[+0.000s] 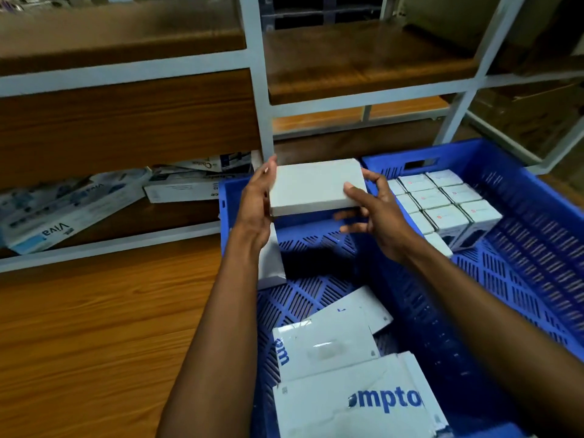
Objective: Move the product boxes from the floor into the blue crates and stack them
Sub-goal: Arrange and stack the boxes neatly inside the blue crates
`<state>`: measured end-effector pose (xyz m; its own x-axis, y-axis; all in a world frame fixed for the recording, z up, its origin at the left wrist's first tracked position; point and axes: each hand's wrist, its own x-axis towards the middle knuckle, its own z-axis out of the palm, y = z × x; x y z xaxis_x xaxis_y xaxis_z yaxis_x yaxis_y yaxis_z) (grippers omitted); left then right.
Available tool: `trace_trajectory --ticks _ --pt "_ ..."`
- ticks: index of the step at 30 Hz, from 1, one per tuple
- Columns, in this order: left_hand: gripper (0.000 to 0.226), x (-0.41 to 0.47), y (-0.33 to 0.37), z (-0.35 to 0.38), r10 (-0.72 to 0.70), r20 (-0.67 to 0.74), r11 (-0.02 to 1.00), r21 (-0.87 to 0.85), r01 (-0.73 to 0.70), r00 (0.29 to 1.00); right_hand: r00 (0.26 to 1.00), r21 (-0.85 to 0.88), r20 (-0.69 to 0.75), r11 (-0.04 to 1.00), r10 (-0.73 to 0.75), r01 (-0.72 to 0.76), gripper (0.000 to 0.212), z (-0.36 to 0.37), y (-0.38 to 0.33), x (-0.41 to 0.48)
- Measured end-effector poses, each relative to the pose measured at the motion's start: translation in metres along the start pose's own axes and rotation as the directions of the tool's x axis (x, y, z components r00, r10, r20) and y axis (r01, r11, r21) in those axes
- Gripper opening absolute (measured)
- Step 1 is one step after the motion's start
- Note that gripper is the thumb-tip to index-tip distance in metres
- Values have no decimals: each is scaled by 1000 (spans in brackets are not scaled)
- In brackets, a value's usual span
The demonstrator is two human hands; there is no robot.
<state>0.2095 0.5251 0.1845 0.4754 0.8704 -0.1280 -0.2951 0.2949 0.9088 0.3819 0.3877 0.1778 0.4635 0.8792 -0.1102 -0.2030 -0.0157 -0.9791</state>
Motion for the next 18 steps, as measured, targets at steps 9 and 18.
trace_trajectory --ticks 9,18 --pt "92 -14 -3 9 81 346 990 78 -115 935 908 237 121 876 402 -420 48 3 6 2" --pt "106 -6 -28 25 364 271 656 605 -451 891 999 -322 -44 947 -26 11 57 19 14 -7"
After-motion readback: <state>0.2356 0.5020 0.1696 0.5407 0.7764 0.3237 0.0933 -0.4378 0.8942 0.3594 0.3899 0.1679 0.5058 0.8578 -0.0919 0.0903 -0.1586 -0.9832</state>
